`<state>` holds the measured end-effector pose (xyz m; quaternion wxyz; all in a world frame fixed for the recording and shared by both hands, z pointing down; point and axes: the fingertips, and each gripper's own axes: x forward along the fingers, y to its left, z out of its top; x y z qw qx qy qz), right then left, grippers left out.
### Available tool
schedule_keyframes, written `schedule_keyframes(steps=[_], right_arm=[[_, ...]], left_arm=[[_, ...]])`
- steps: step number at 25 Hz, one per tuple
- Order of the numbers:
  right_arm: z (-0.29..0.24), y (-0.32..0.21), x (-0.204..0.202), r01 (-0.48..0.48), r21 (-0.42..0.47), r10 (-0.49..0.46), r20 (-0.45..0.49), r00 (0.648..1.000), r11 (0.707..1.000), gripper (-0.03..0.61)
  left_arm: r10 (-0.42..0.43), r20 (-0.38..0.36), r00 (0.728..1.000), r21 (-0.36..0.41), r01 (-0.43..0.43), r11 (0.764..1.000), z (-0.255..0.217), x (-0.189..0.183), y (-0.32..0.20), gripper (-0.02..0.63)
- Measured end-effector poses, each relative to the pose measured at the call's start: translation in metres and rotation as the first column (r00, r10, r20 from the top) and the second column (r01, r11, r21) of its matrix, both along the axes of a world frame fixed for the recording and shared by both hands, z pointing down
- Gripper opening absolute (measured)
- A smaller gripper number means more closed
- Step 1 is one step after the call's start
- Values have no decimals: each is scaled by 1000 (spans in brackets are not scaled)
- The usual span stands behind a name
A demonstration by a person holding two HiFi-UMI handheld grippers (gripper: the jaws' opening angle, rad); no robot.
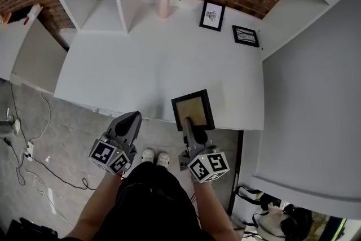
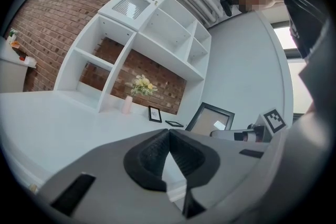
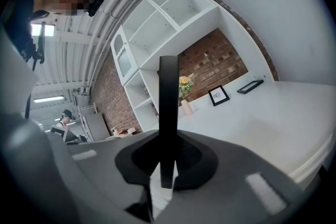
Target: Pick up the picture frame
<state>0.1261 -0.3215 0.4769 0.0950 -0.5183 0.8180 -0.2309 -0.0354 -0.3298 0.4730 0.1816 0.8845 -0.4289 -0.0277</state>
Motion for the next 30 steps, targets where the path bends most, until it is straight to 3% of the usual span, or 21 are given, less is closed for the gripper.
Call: schedule_keyframes(steps=[13,30], right_arm=[[-37,-5,24,-28,100,42,-145,988,995,37],[-74,-25,31,-31,181,69,-206,976,983,37]], left_arm=[[-36,15,999,67,35,997,-35,-7,-15,7],[-70,-3,998,148,70,986,-71,-16,-35,7]])
